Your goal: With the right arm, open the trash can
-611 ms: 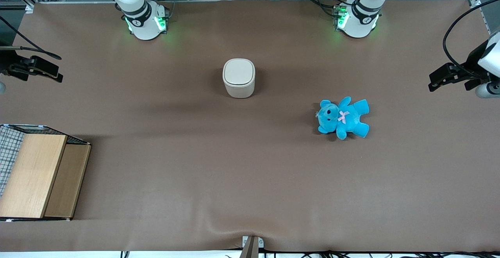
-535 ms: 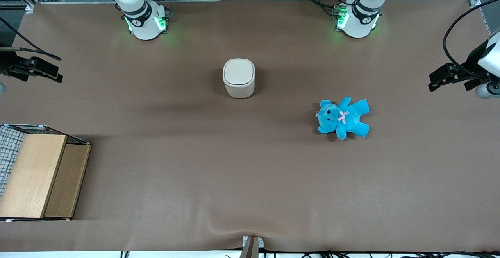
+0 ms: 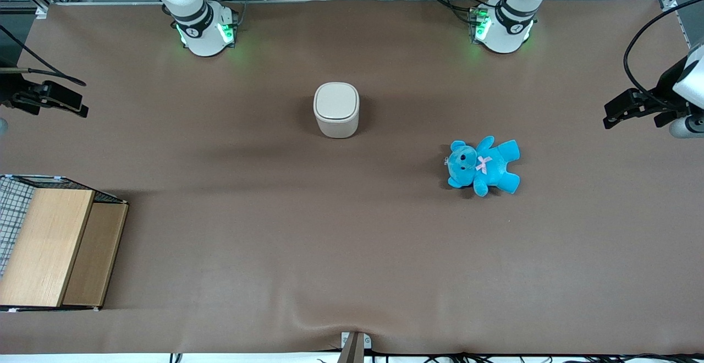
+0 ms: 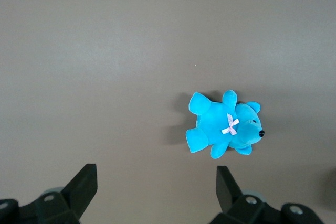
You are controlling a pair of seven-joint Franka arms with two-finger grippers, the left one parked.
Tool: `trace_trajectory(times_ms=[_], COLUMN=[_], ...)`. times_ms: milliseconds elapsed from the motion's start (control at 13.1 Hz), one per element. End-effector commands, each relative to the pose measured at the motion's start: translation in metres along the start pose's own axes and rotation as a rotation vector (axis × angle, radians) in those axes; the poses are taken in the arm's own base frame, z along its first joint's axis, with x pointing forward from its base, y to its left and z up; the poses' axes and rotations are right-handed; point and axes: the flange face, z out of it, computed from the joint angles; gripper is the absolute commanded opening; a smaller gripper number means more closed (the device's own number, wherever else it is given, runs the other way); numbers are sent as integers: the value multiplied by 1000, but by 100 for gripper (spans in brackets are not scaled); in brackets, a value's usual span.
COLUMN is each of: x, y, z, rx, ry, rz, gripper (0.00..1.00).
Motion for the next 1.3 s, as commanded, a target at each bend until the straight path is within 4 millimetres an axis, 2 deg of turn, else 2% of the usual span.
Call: trace_trajectory(times_ms=[0, 229, 382, 535, 764, 917, 993, 1069, 1222], x=[-1, -3, -6, -4, 3, -5, -9, -10, -17], y=[-4, -20, -52, -79, -106, -150, -168, -184, -212], z=[0, 3, 3, 11, 28, 32, 32, 37, 40], rx=[2, 0, -3, 10, 132, 132, 133, 134, 134], ry=[-8, -29, -24, -38, -101, -102, -97, -102, -90], rz=[-5, -32, -55, -38, 30, 39, 54, 57, 28], gripper=[100, 100, 100, 100, 100, 99, 89, 84, 61])
